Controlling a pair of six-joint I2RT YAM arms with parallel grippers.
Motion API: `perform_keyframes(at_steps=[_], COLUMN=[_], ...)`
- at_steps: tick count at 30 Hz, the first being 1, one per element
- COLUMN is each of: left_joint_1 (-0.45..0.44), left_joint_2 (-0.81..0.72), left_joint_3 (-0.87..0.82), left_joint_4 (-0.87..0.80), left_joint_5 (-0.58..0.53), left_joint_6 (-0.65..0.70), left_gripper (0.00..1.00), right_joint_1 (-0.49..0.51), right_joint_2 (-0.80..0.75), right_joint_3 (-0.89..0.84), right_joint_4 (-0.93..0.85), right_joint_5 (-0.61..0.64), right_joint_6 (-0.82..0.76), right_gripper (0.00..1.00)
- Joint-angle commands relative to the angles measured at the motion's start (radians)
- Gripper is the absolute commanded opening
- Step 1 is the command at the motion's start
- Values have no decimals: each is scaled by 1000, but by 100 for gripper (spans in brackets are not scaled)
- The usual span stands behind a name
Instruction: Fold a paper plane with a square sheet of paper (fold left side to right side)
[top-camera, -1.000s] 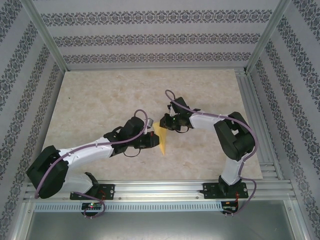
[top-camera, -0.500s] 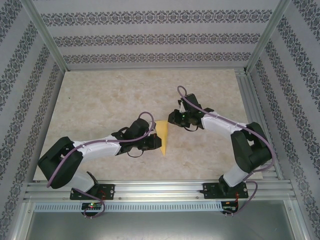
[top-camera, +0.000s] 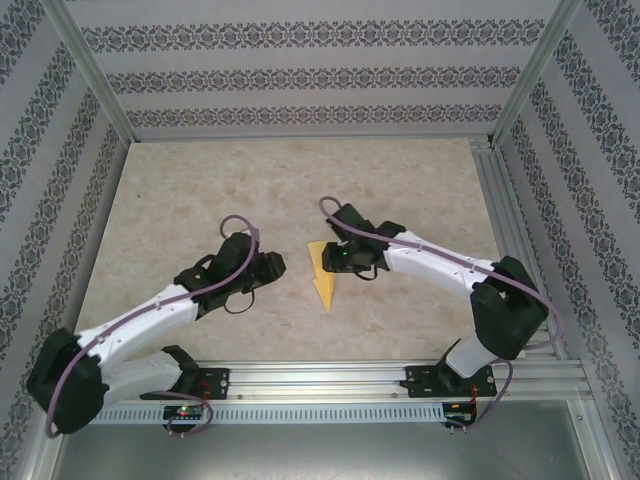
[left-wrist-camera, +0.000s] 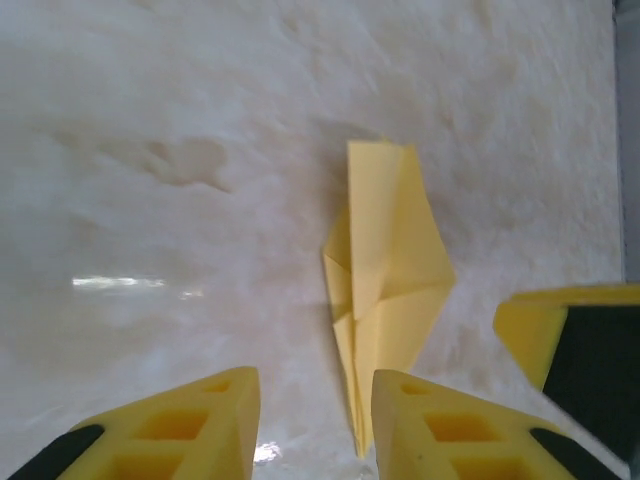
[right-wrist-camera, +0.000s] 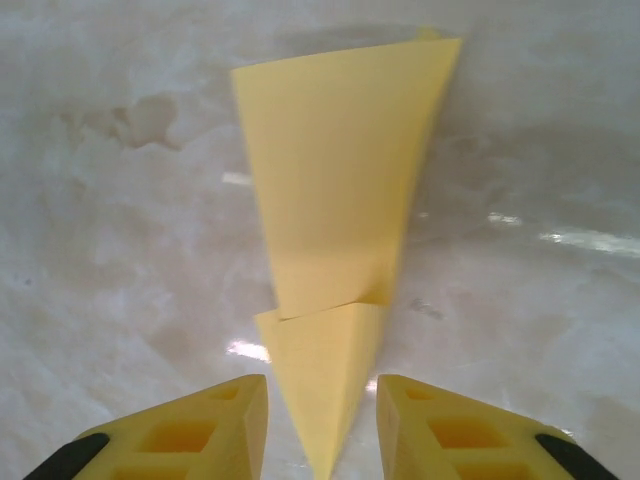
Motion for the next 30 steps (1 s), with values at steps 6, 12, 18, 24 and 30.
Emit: perform_keyframes(at_steps=[6,12,18,24,30], left_joint_1=[18,21,21,21,22], left_joint_2=[-334,-491,-561,-561,-560], left_joint_3=[-92,-169,-205,-210,-209], left_joint_4=[-285,-319,-337,-331,-328], left_joint_5=[-304,-327,-341,-331,-330], left_joint_6=[-49,-91,-103,-95,-90], left_gripper=[51,54,56,57,59], right_joint_1=[181,218,233,236,240], right_joint_2=[272,412,489,540,565], right_joint_3=[261,414,478,508,521], right_joint_4=[-289,-438,-465,-497,-514], right_joint_5=[251,364,372,389,404], right_joint_6=[22,7,-7,-16,-20], right_gripper=[41,45,46,47,45])
